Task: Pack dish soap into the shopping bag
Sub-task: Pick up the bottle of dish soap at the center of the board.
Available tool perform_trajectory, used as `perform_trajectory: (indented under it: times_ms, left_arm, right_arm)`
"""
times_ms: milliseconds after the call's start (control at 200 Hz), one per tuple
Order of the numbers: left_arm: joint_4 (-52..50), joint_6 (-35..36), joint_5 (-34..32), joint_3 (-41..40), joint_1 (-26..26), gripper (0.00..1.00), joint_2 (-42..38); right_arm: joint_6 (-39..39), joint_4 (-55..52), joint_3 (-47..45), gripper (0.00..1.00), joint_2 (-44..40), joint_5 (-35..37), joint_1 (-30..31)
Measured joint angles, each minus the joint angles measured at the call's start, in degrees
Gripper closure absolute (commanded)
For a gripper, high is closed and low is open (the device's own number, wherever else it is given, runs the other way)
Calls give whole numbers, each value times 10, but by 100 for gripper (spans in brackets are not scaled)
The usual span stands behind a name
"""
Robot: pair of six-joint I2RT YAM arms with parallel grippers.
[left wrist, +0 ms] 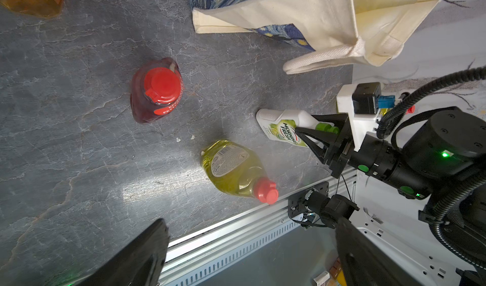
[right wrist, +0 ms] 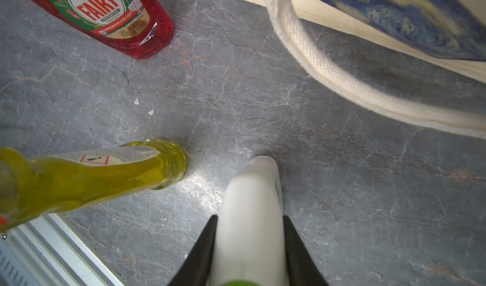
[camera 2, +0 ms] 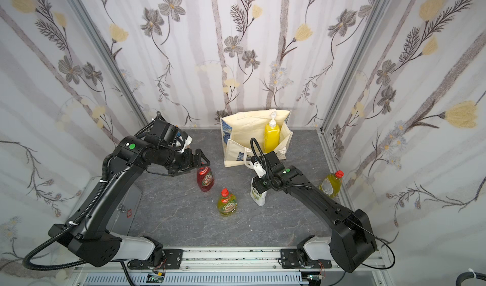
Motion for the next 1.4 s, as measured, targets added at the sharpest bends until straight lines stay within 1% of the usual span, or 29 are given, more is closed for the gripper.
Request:
perform_trajectory:
  times_ms: [230,355,530,794,944,1029,1184,1399]
  left_arm:
    - [3,0,0,3,0,0,2]
    - [3,0,0,3,0,0,2]
    - [3,0,0,3,0,0,2]
    - [4,0,-1,3,0,0,9]
    - [4,0,-1,3,0,0,12]
    - [4,0,-1,2,0,0,13]
    - [4,0,0,1,0,0,14]
    - [6,-1,-1,-9,0,0,9]
  right_arm:
    - [0,-12,18,78,-6,3,0]
    - [6,-45,60,79,-18,3,0]
    - [10,-95,170,81,-29,-1,0]
    - [19,-203,359,81,-28,-4,0]
    - [26,-259,475,81,-7,-4,-2]
    - [26,-282,524,81,11,1,-2]
    - [25,-304,562,82,32,9,-20]
    - [22,-299,585,82,66,9,-74]
